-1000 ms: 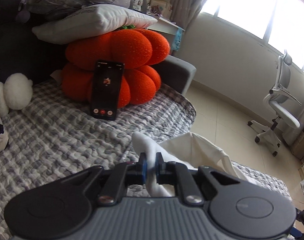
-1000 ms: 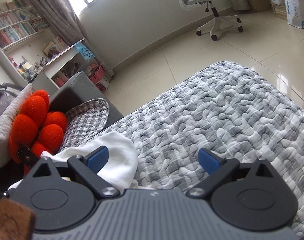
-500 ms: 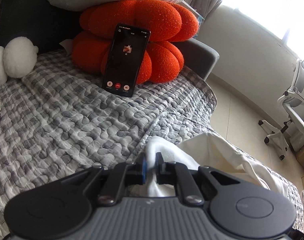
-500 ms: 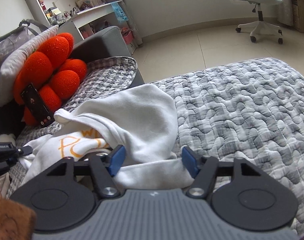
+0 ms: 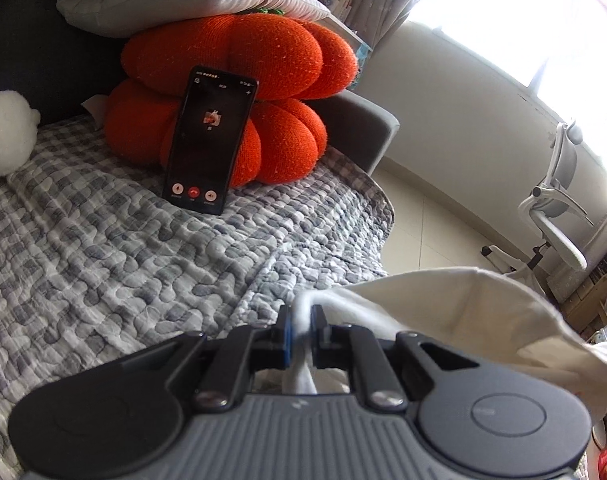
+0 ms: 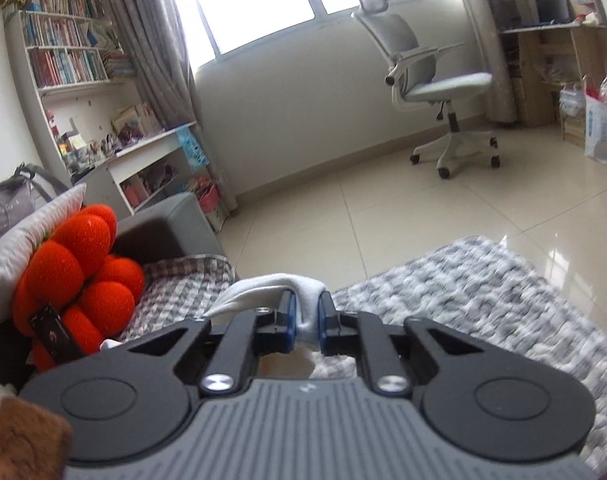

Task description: Fold clothes

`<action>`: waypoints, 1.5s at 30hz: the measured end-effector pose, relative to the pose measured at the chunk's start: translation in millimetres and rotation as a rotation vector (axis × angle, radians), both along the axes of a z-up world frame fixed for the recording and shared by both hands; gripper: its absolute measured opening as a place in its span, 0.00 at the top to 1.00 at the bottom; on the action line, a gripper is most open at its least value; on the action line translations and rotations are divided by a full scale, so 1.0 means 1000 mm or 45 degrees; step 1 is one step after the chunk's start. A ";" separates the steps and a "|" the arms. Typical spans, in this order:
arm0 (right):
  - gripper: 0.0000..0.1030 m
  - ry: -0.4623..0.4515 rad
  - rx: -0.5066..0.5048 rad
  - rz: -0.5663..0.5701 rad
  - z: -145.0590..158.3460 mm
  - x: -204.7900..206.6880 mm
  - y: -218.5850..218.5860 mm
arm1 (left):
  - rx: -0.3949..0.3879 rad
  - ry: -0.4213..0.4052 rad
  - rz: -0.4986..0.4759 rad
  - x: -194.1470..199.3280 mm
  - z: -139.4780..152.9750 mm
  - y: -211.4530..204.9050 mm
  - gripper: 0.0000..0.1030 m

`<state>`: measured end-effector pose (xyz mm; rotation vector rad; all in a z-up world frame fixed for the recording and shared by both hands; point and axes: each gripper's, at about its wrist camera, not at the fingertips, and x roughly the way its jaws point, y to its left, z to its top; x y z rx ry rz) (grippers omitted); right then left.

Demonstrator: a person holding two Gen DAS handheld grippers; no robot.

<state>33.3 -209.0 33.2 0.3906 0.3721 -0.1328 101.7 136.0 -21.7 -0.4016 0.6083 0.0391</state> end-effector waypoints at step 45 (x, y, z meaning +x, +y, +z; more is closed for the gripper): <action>0.59 0.430 0.535 0.401 -0.076 0.041 0.028 | -0.116 0.249 -0.100 0.009 -0.018 0.008 0.64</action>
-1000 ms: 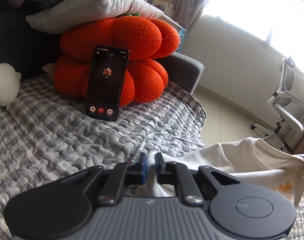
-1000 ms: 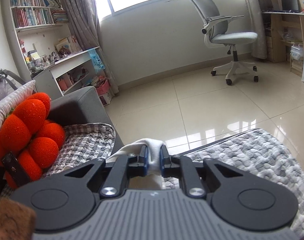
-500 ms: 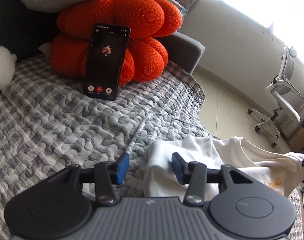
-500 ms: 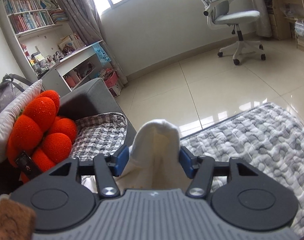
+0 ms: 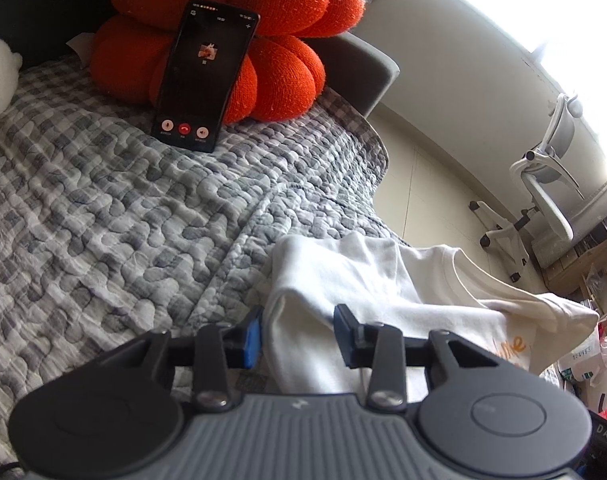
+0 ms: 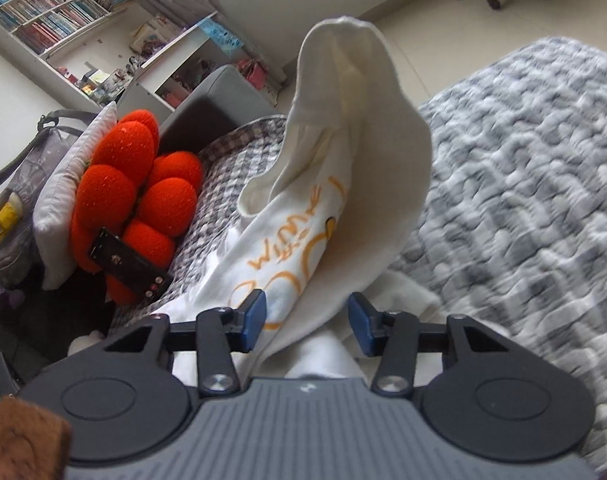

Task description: Fold clothes

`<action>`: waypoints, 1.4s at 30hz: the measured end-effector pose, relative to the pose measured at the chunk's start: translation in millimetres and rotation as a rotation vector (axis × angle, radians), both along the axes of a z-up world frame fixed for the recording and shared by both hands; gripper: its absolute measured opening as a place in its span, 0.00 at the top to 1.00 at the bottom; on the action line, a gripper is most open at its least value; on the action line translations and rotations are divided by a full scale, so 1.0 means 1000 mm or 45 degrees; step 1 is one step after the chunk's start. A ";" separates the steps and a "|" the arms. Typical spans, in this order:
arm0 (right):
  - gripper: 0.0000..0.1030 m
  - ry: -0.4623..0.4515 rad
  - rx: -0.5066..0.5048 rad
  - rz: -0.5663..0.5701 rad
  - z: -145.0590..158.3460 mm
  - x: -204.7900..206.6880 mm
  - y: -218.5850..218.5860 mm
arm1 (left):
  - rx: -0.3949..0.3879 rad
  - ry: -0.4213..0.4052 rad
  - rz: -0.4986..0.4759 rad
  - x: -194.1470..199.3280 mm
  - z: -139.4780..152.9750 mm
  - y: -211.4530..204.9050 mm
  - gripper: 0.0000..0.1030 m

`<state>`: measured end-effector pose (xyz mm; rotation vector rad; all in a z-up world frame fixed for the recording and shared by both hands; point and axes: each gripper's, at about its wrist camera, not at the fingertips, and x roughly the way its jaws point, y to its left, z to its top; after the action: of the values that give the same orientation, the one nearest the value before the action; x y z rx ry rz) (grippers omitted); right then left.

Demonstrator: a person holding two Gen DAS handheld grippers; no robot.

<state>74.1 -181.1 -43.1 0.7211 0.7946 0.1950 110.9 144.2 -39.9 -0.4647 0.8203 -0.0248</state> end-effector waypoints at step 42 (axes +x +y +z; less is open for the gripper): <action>0.98 -0.169 -0.235 -0.273 0.010 -0.015 -0.013 | 0.080 -0.054 -0.013 0.001 -0.004 -0.021 0.93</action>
<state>59.2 -194.6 -33.0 0.6070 0.5953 -0.0240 112.2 123.0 -43.7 -0.3993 0.7800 -0.0179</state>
